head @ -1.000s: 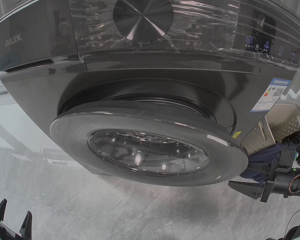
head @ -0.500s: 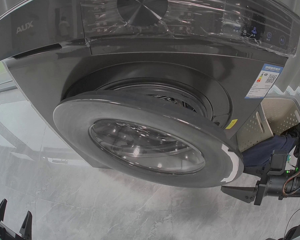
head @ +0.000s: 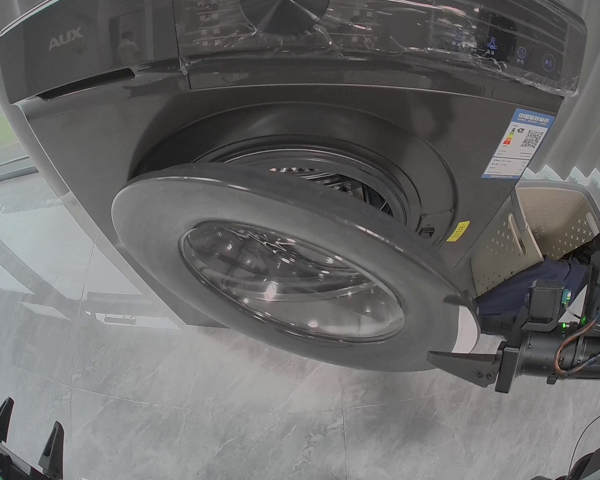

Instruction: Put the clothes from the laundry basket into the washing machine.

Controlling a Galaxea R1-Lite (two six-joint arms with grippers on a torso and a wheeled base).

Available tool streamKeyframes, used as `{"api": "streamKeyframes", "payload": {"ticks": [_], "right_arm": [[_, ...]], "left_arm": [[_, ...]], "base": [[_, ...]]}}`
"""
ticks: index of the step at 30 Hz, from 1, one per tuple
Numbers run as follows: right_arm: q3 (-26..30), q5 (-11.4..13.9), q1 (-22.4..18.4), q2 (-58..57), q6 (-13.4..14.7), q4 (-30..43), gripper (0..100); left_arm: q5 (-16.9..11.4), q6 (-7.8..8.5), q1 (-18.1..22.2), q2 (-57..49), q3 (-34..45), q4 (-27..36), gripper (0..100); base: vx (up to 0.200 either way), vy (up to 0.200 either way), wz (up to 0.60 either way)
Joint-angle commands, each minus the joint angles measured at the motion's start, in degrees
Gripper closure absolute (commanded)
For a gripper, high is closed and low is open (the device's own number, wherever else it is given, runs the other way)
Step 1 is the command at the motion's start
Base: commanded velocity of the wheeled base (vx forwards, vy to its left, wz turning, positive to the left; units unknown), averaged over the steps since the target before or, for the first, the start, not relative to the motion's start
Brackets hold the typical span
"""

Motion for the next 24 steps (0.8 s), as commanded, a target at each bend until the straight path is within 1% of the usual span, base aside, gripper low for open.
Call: {"api": "streamKeyframes", "payload": {"ticks": [1, 5, 8, 12, 16, 18, 21, 24], "right_arm": [[0.13, 0.04, 1.47, 2.14, 0.08, 0.05, 0], [2.50, 0.13, 2.26, 0.82, 0.08, 0.05, 0], [3.20, 0.04, 2.00, 0.11, 0.08, 0.05, 0], [0.92, 0.04, 1.47, 1.96, 0.34, -1.18, 0], [-0.75, -0.05, 2.18, 6.35, 0.34, -3.90, 0], [-0.49, -0.84, 3.14, 8.29, 0.34, -5.48, 0], [0.83, -2.69, 5.43, 10.57, 0.96, -8.73, 0], [3.82, -2.77, 6.40, 10.40, 1.05, -10.49, 0]], "left_arm": [[0.02, -0.04, 0.02, -0.61, 0.92, -0.02, 0], [0.02, -0.04, 0.02, -0.61, 0.92, -0.02, 0], [0.02, -0.04, 0.02, -0.61, 0.92, -0.02, 0], [0.02, -0.04, 0.02, -0.61, 0.92, -0.02, 0], [0.02, -0.04, 0.02, -0.61, 0.92, -0.02, 0], [0.02, -0.04, 0.02, -0.61, 0.92, -0.02, 0], [0.02, -0.04, 0.02, -0.61, 0.92, -0.02, 0], [0.02, -0.04, 0.02, -0.61, 0.92, -0.02, 0]], "base": [[0.000, 0.000, 0.00], [0.000, 0.000, 0.00], [0.000, 0.000, 0.00], [0.000, 0.000, 0.00], [-0.200, 0.000, 0.00], [-0.200, 0.000, 0.00], [0.000, 0.000, 0.00], [0.000, 0.000, 0.00]]}}
